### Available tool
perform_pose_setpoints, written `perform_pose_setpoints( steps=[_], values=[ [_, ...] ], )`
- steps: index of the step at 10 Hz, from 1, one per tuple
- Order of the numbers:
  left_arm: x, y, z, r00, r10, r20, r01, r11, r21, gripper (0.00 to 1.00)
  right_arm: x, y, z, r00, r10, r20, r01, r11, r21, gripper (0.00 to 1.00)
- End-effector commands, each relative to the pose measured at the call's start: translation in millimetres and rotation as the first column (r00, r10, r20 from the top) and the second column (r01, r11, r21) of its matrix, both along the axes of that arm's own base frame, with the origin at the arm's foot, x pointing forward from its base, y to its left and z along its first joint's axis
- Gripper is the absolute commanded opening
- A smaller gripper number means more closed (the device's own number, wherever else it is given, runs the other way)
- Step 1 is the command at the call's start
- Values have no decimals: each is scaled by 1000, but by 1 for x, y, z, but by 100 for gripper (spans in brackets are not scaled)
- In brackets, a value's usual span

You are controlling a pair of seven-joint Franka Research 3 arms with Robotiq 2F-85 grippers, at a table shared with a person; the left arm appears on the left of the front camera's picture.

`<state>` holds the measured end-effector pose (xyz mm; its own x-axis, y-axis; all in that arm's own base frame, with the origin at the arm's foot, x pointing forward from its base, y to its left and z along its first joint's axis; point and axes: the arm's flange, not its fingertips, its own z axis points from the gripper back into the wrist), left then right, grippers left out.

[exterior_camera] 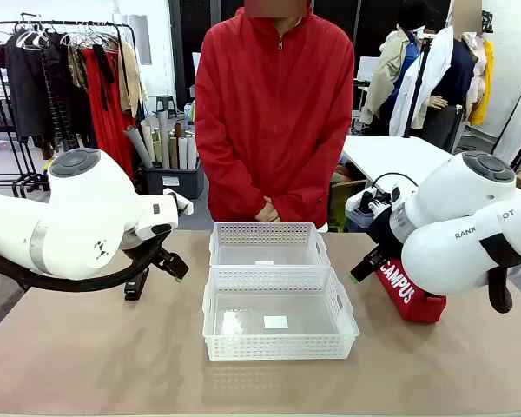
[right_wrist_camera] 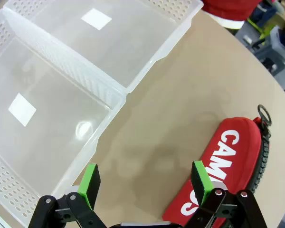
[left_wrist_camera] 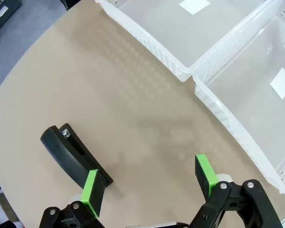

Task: Distribute items into two baskets.
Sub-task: Pick up the Pencil pouch that the person points to.

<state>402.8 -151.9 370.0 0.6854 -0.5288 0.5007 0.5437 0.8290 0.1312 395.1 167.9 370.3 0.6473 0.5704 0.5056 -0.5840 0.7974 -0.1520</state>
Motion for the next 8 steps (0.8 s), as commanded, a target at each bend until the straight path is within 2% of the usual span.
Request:
perform_pose_setpoints(
  steps=[1,8],
  values=[
    [0,0,0,1000,0,0,0,1000,0,100,0,0,0,1000,0,0,0,1000,0,100],
    [0,0,0,1000,0,0,0,1000,0,100,0,0,0,1000,0,0,0,1000,0,100]
  ],
)
